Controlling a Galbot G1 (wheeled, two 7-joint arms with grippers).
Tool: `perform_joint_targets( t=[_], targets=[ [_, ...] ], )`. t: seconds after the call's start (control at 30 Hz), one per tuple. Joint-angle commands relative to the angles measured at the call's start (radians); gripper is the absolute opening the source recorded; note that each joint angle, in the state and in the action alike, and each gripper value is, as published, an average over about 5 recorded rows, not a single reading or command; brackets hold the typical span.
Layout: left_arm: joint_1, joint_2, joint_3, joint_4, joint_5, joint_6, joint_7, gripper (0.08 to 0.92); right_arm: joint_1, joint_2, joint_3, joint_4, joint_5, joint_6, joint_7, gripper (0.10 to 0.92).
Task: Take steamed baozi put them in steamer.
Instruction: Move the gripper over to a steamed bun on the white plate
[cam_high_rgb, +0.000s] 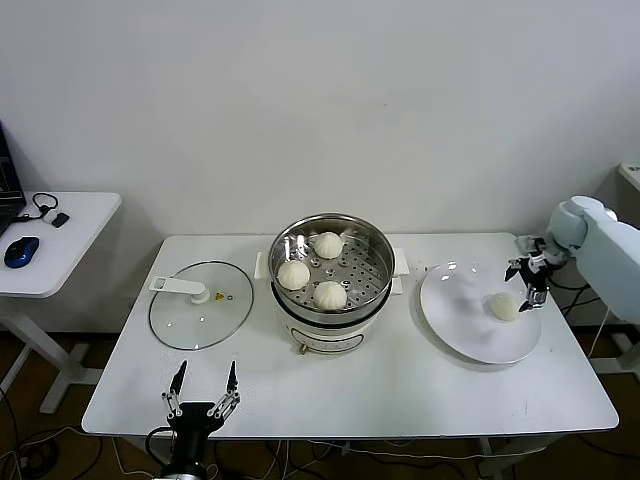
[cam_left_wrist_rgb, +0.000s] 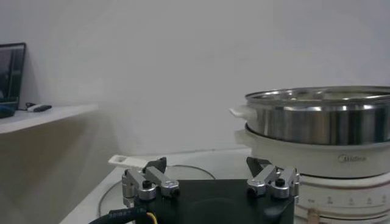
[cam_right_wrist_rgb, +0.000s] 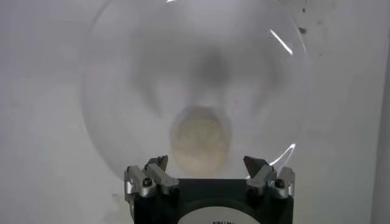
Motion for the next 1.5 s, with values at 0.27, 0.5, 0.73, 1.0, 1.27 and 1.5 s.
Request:
perform_joint_targets(
  t=[0.27,0.5,0.73,1.0,1.27,1.5],
  targets=[
    [0.002,0.000,-0.001,0.011,-0.003,-0.001,0.000,0.823,-0.074,0.101,0.175,-0.153,-0.150,0.041,0.018,0.823],
    [0.003,-0.001,-0.001,0.013,-0.003,-0.002,0.000,0.823,-0.083,0.107,0.183,-0.154,-0.157,0.040,0.019,0.823],
    [0.005,-0.001,-0.001,0.015,-0.003,-0.004,0.000,0.823,-0.092,0.114,0.199,-0.160,-0.173,0.040,0.023,0.823],
    [0.004,-0.001,-0.001,0.016,-0.003,-0.004,0.000,0.823,-0.092,0.125,0.218,-0.174,-0.190,0.038,0.026,0.823],
    [0.006,-0.002,0.000,0.020,-0.003,-0.007,-0.001,0.823,-0.090,0.131,0.220,-0.178,-0.193,0.036,0.024,0.804],
    [0.006,-0.003,-0.001,0.020,-0.004,-0.007,-0.001,0.823,-0.091,0.128,0.220,-0.171,-0.189,0.035,0.020,0.701]
  ],
)
